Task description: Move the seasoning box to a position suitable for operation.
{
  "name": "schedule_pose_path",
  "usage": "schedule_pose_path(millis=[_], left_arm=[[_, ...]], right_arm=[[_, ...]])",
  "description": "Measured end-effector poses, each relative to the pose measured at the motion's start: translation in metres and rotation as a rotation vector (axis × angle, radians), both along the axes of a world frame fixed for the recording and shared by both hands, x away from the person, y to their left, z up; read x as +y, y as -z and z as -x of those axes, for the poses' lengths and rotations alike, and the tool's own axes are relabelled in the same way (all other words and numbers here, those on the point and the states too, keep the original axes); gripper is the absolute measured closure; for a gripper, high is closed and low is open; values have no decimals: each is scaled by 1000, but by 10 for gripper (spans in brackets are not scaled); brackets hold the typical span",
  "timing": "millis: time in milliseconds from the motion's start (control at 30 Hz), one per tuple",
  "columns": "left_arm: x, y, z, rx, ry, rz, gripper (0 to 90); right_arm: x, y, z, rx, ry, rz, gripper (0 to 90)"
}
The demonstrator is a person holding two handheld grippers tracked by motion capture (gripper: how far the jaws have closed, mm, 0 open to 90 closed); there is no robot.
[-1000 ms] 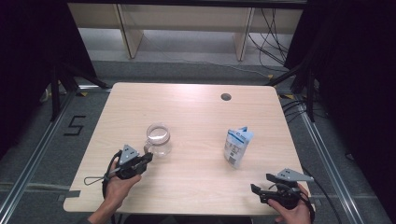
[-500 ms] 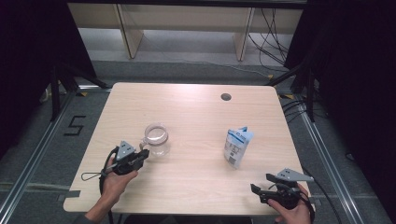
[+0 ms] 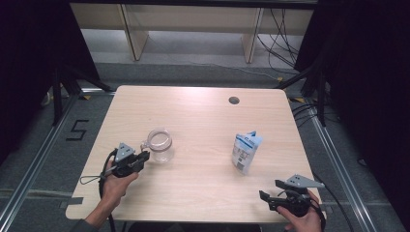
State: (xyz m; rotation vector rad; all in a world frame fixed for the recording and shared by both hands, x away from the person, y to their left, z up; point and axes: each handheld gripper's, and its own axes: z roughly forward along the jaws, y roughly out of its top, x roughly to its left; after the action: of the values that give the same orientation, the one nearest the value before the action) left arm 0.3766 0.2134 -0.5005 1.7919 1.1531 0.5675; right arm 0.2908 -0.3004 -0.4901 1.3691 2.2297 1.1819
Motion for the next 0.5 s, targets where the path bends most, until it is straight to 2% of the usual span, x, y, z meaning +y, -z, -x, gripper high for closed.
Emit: schedule_pose_path(millis=[67, 100, 167, 267, 300, 333, 367, 433, 500], left_arm=[[0, 0, 1, 3, 3, 10, 795], [0, -1, 4, 14, 26, 34, 732], [-1, -3, 9, 11, 38, 17, 695], [-1, -4, 14, -3, 36, 1, 647], [3, -5, 18, -4, 17, 9, 626], [5, -7, 20, -5, 1, 4, 616], [5, -7, 20, -5, 1, 4, 605], [13, -8, 21, -18, -50, 12, 575], [18, -8, 18, -17, -81, 14, 546]], right_arm=[[0, 0, 0, 0, 0, 0, 218], [-2, 0, -1, -26, -12, 22, 218], [-1, 0, -1, -7, -17, 2, 219], [-2, 0, -2, -25, -24, 12, 219], [-1, 1, -2, -15, -32, 2, 219], [-1, 0, -2, -26, -42, 10, 218], [-1, 0, -2, -26, -42, 10, 218], [-1, 1, -2, -10, -38, -1, 219], [-1, 1, -3, -31, -39, 12, 219]])
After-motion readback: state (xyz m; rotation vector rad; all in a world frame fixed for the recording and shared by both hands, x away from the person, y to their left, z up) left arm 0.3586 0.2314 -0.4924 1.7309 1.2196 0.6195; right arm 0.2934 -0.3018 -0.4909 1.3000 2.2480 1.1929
